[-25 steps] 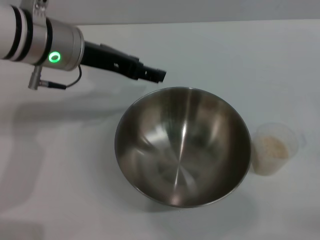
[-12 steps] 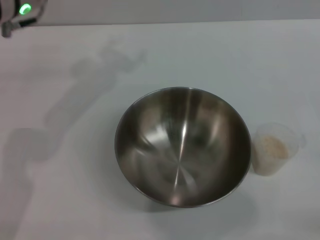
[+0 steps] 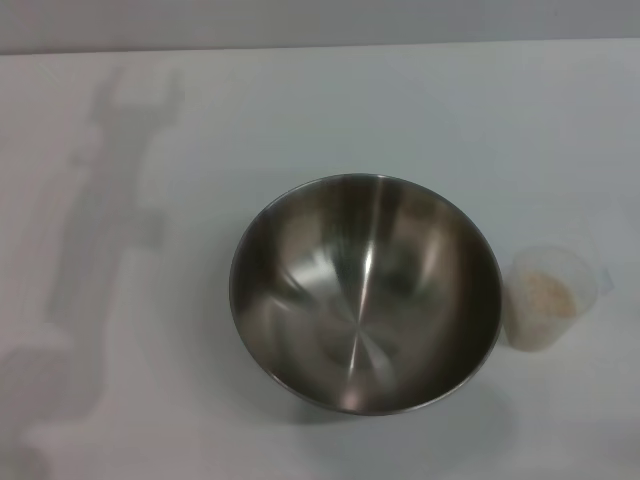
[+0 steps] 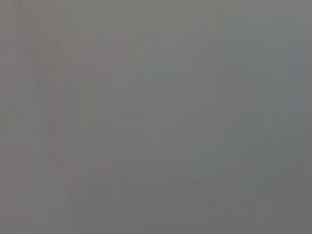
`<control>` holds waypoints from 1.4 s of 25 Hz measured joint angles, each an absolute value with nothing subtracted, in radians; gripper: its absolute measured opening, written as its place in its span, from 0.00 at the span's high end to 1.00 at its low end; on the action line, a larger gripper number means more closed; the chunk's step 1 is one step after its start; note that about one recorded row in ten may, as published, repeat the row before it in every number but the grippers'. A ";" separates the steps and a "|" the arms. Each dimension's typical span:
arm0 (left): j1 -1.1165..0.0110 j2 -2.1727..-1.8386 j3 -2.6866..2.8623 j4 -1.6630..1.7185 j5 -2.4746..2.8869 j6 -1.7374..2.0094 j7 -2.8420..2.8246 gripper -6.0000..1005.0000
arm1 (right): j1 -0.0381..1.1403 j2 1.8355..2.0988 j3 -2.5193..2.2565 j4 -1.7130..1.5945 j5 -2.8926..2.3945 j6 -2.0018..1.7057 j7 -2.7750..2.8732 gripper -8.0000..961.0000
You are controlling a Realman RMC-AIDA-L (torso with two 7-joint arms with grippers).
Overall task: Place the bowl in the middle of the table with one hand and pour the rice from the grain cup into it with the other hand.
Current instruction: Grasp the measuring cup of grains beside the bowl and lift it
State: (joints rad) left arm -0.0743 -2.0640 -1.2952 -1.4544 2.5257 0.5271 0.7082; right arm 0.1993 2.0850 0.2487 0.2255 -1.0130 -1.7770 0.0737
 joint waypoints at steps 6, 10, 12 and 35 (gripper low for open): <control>-0.097 -2.067 -1.292 -1.212 2.523 0.757 0.575 0.18 | 0.198 2.086 0.246 0.226 -1.013 -1.794 0.074 0.14; -0.153 -2.067 -1.291 -0.917 2.554 1.028 0.365 0.18 | 0.197 2.087 0.216 0.226 -1.018 -1.824 0.073 0.14; -0.193 -2.067 -1.291 -0.763 2.569 1.144 0.278 0.18 | 0.194 2.088 0.190 0.225 -1.021 -1.848 0.070 0.14; -0.264 -2.074 -1.238 -0.374 2.569 1.275 0.124 0.18 | 0.125 2.089 -0.250 0.257 -1.026 -2.045 -0.125 0.14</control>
State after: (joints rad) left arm -0.2635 -2.0739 -1.2382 -0.3740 2.5695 1.2750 0.1240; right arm 0.1249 2.0892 -0.2504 0.2572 -1.0263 -2.0450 -0.1253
